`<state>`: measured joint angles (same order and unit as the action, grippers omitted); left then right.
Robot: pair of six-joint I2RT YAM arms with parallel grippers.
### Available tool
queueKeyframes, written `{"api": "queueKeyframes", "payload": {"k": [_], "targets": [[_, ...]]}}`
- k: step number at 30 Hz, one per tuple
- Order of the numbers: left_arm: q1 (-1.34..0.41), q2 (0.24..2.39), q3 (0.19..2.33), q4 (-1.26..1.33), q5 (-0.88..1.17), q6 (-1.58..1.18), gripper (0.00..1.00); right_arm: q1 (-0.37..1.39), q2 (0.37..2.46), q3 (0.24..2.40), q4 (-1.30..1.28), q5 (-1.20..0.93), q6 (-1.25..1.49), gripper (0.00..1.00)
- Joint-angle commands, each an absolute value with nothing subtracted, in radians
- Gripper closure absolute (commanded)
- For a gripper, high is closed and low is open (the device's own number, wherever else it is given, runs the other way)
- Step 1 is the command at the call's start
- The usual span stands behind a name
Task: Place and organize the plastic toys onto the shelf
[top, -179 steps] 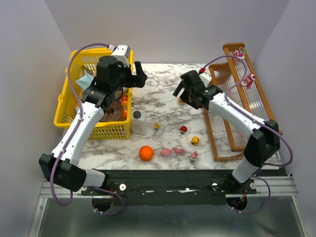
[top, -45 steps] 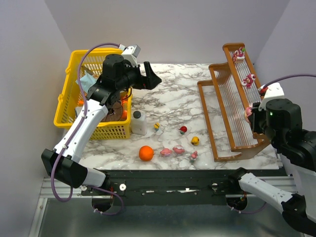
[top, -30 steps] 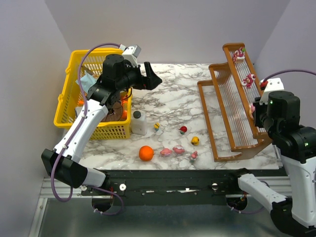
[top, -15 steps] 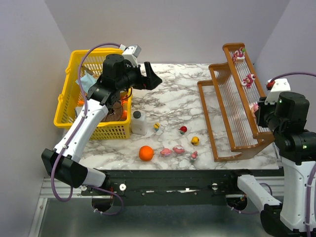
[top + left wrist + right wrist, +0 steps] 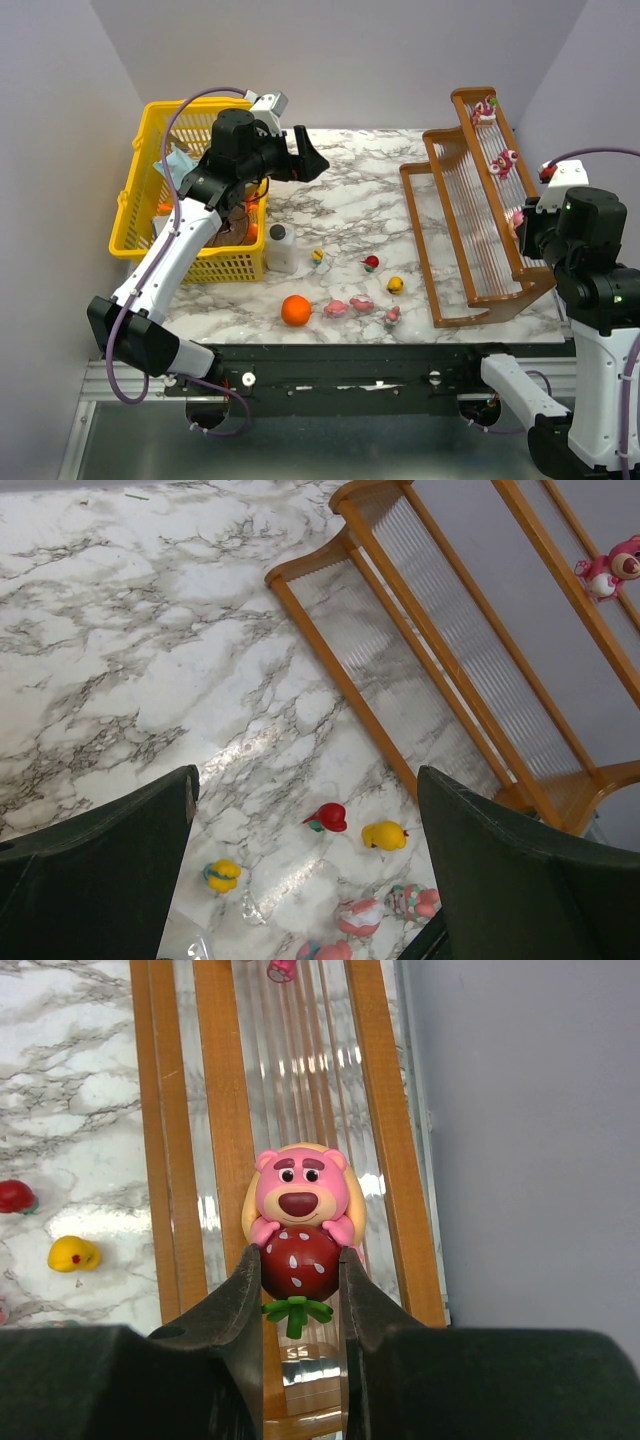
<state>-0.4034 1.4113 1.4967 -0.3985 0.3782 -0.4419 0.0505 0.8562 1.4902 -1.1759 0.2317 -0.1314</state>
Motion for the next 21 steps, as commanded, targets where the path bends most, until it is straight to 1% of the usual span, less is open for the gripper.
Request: {"api": "queueKeyframes", "payload": {"k": [1, 10, 13, 16, 17, 19, 20, 21], "targets": [[-0.410, 1.414, 1.526, -0.403, 0.391, -0.436, 0.01, 0.044, 0.862, 1.491, -1.224, 0.273, -0.126, 0.94], [-0.410, 1.414, 1.528, -0.403, 0.388, -0.436, 0.01, 0.038, 0.873, 1.482, -1.232, 0.310, -0.083, 0.93], [-0.410, 1.413, 1.528, -0.405, 0.388, -0.434, 0.01, 0.040, 0.865, 1.479, -1.223, 0.252, -0.084, 0.93], [-0.410, 1.408, 1.528, -0.407, 0.385, -0.434, 0.01, 0.038, 0.870, 1.489, -1.236, 0.242, -0.077, 0.92], [-0.410, 1.411, 1.528, -0.405, 0.385, -0.434, 0.01, 0.038, 0.873, 1.494, -1.241, 0.255, -0.058, 0.85], [-0.410, 1.411, 1.528, -0.405, 0.384, -0.437, 0.01, 0.038, 0.873, 1.503, -1.243, 0.265, -0.051, 0.79], [-0.410, 1.411, 1.528, -0.406, 0.387, -0.436, 0.01, 0.038, 0.873, 1.506, -1.244, 0.267, -0.045, 0.74], [-0.410, 1.413, 1.529, -0.405, 0.387, -0.437, 0.01, 0.038, 0.877, 1.514, -1.244, 0.270, -0.034, 0.72]]}}
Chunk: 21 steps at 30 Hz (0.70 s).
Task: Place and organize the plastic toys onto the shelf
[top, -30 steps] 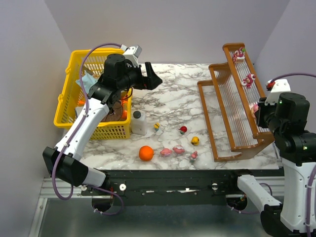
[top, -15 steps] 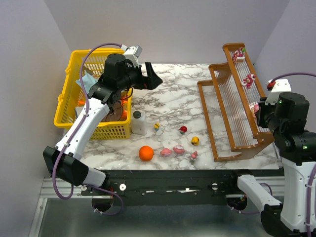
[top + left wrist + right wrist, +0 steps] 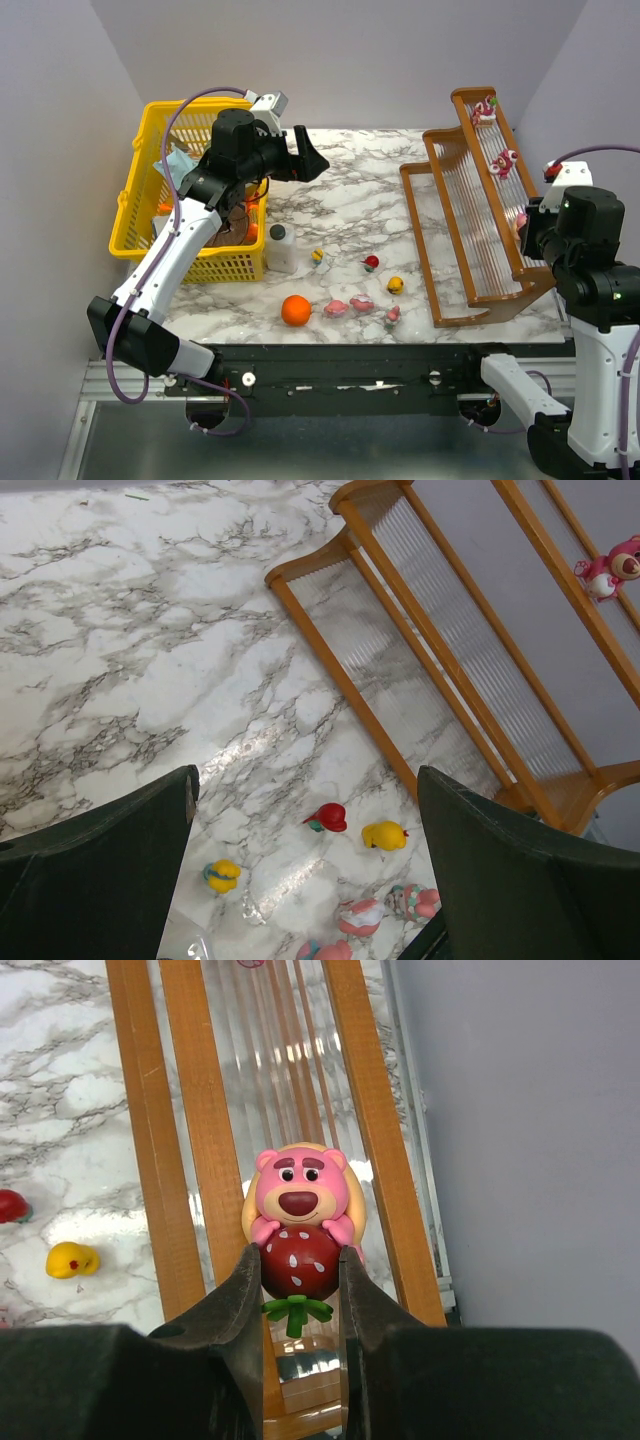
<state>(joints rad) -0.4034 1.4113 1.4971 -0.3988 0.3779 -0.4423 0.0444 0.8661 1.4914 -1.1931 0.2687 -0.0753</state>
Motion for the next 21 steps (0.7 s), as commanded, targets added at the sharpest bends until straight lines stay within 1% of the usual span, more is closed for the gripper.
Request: {"api": "queueKeyframes", "payload": {"k": [1, 2, 4, 5, 14, 21], "targets": [[-0.410, 1.413, 1.529, -0.406, 0.387, -0.437, 0.01, 0.038, 0.879, 1.517, -1.247, 0.273, -0.031, 0.70], [-0.410, 1.413, 1.529, -0.407, 0.387, -0.437, 0.01, 0.040, 0.882, 1.517, -1.247, 0.276, -0.028, 0.66], [-0.410, 1.414, 1.528, -0.405, 0.388, -0.437, 0.01, 0.038, 0.888, 1.525, -1.247, 0.284, -0.020, 0.64], [-0.410, 1.413, 1.528, -0.406, 0.388, -0.439, 0.01, 0.038, 0.890, 1.528, -1.247, 0.285, -0.020, 0.60], [-0.410, 1.411, 1.528, -0.406, 0.387, -0.437, 0.01, 0.040, 0.923, 1.575, -1.241, 0.318, -0.015, 0.49], [-0.410, 1.410, 1.528, -0.407, 0.385, -0.434, 0.01, 0.038, 0.948, 1.612, -1.232, 0.363, -0.003, 0.43]]}}
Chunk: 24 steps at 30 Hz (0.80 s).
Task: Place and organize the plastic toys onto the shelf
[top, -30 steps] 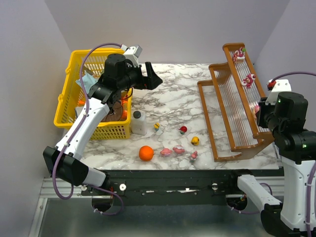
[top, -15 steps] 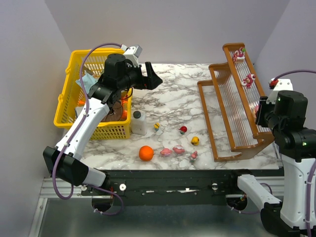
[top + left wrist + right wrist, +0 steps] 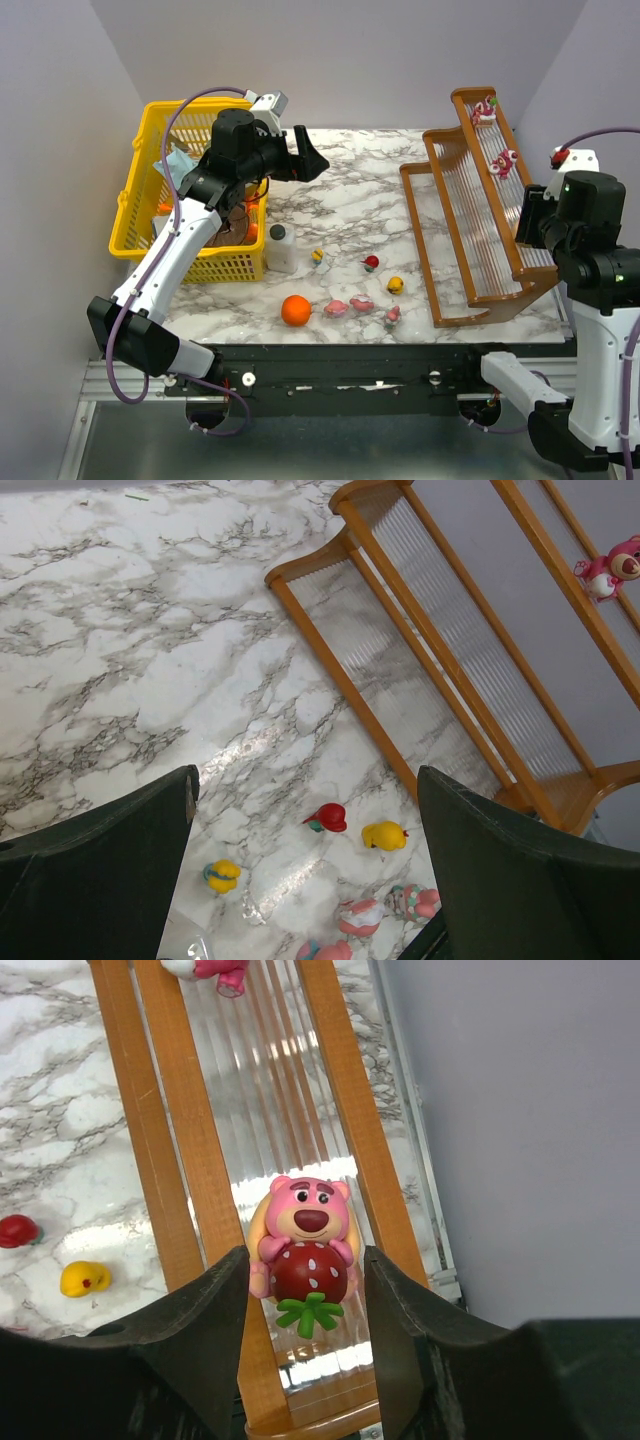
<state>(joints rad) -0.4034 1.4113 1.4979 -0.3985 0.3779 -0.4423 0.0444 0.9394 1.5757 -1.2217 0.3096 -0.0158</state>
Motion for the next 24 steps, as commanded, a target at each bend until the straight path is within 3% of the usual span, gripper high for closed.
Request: {"api": "queueKeyframes", "payload": {"k": [1, 8, 10, 14, 17, 24], "targets": [[-0.411, 1.410, 1.526, -0.408, 0.384, -0.436, 0.01, 0.040, 0.950, 1.620, -1.227, 0.377, -0.003, 0.43], [-0.410, 1.411, 1.526, -0.408, 0.383, -0.436, 0.01, 0.037, 0.991, 1.709, -1.241, 0.481, 0.153, 0.43], [-0.410, 1.411, 1.525, -0.408, 0.383, -0.434, 0.01, 0.034, 1.021, 1.729, -1.288, 0.543, 0.231, 0.48], [-0.410, 1.408, 1.520, -0.405, 0.382, -0.436, 0.01, 0.014, 1.068, 1.710, -1.324, 0.577, 0.330, 0.72], [-0.410, 1.410, 1.520, -0.403, 0.382, -0.437, 0.01, 0.005, 1.065, 1.674, -1.315, 0.560, 0.363, 0.82], [-0.410, 1.416, 1.525, -0.403, 0.382, -0.436, 0.01, -0.061, 1.057, 1.609, -1.293, 0.506, 0.362, 0.89]]}}
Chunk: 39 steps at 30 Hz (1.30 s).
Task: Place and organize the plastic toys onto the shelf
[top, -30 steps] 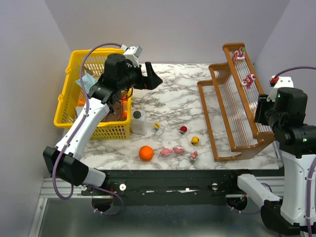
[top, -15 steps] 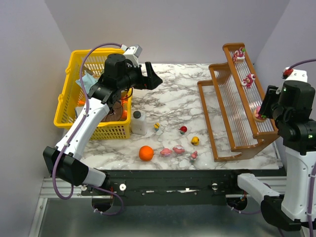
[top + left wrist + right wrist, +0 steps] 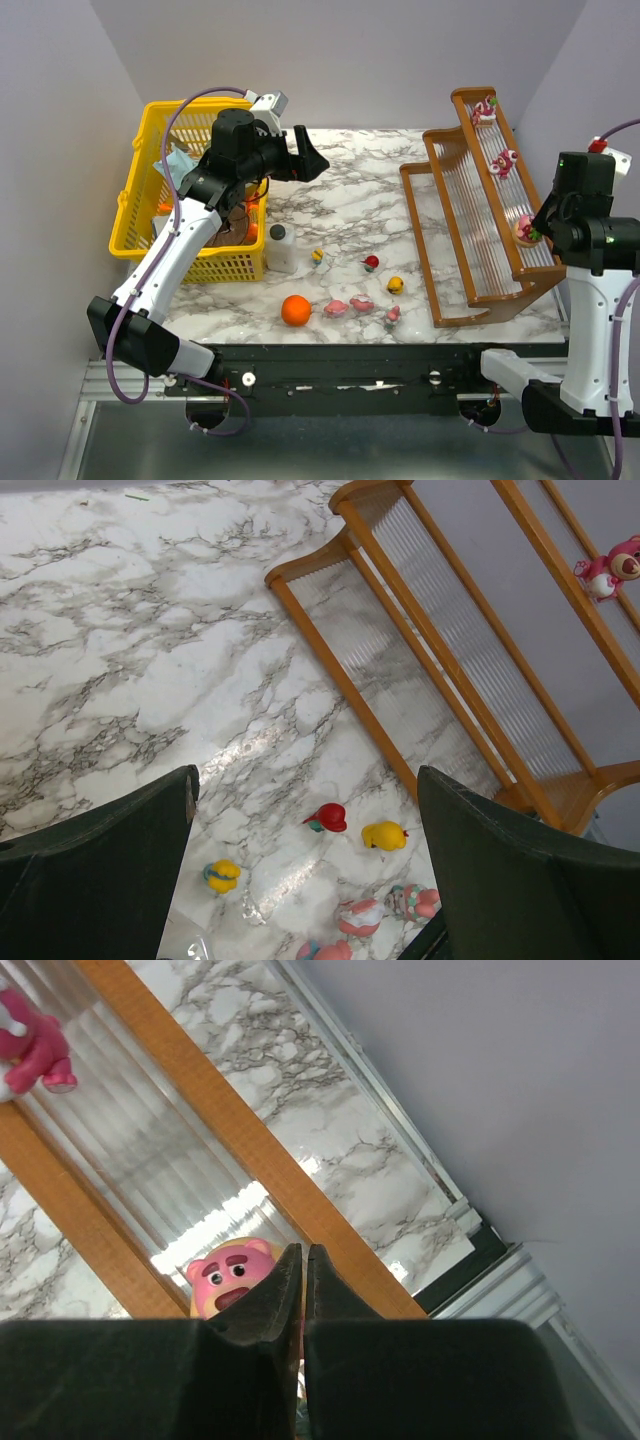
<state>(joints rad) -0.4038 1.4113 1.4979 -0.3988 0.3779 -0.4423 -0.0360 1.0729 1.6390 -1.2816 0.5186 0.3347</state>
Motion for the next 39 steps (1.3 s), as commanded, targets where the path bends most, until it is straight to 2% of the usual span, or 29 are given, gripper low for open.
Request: {"api": "queueKeyframes", "payload": {"k": [1, 20, 33, 37, 39], "targets": [[-0.410, 1.416, 1.526, -0.403, 0.382, -0.436, 0.01, -0.069, 1.058, 1.599, -1.286, 0.497, 0.361, 0.89], [-0.411, 1.417, 1.532, -0.416, 0.371, -0.426, 0.01, -0.094, 1.040, 1.540, -1.143, 0.293, 0.158, 0.93], [-0.410, 1.416, 1.529, -0.417, 0.370, -0.426, 0.01, -0.095, 1.029, 1.540, -1.065, 0.235, 0.040, 0.98], [-0.410, 1.416, 1.531, -0.417, 0.367, -0.425, 0.01, -0.094, 1.038, 1.592, -1.062, 0.294, 0.060, 0.96], [-0.410, 1.416, 1.532, -0.420, 0.362, -0.422, 0.01, -0.094, 1.042, 1.617, -1.063, 0.354, 0.077, 0.91]]}}
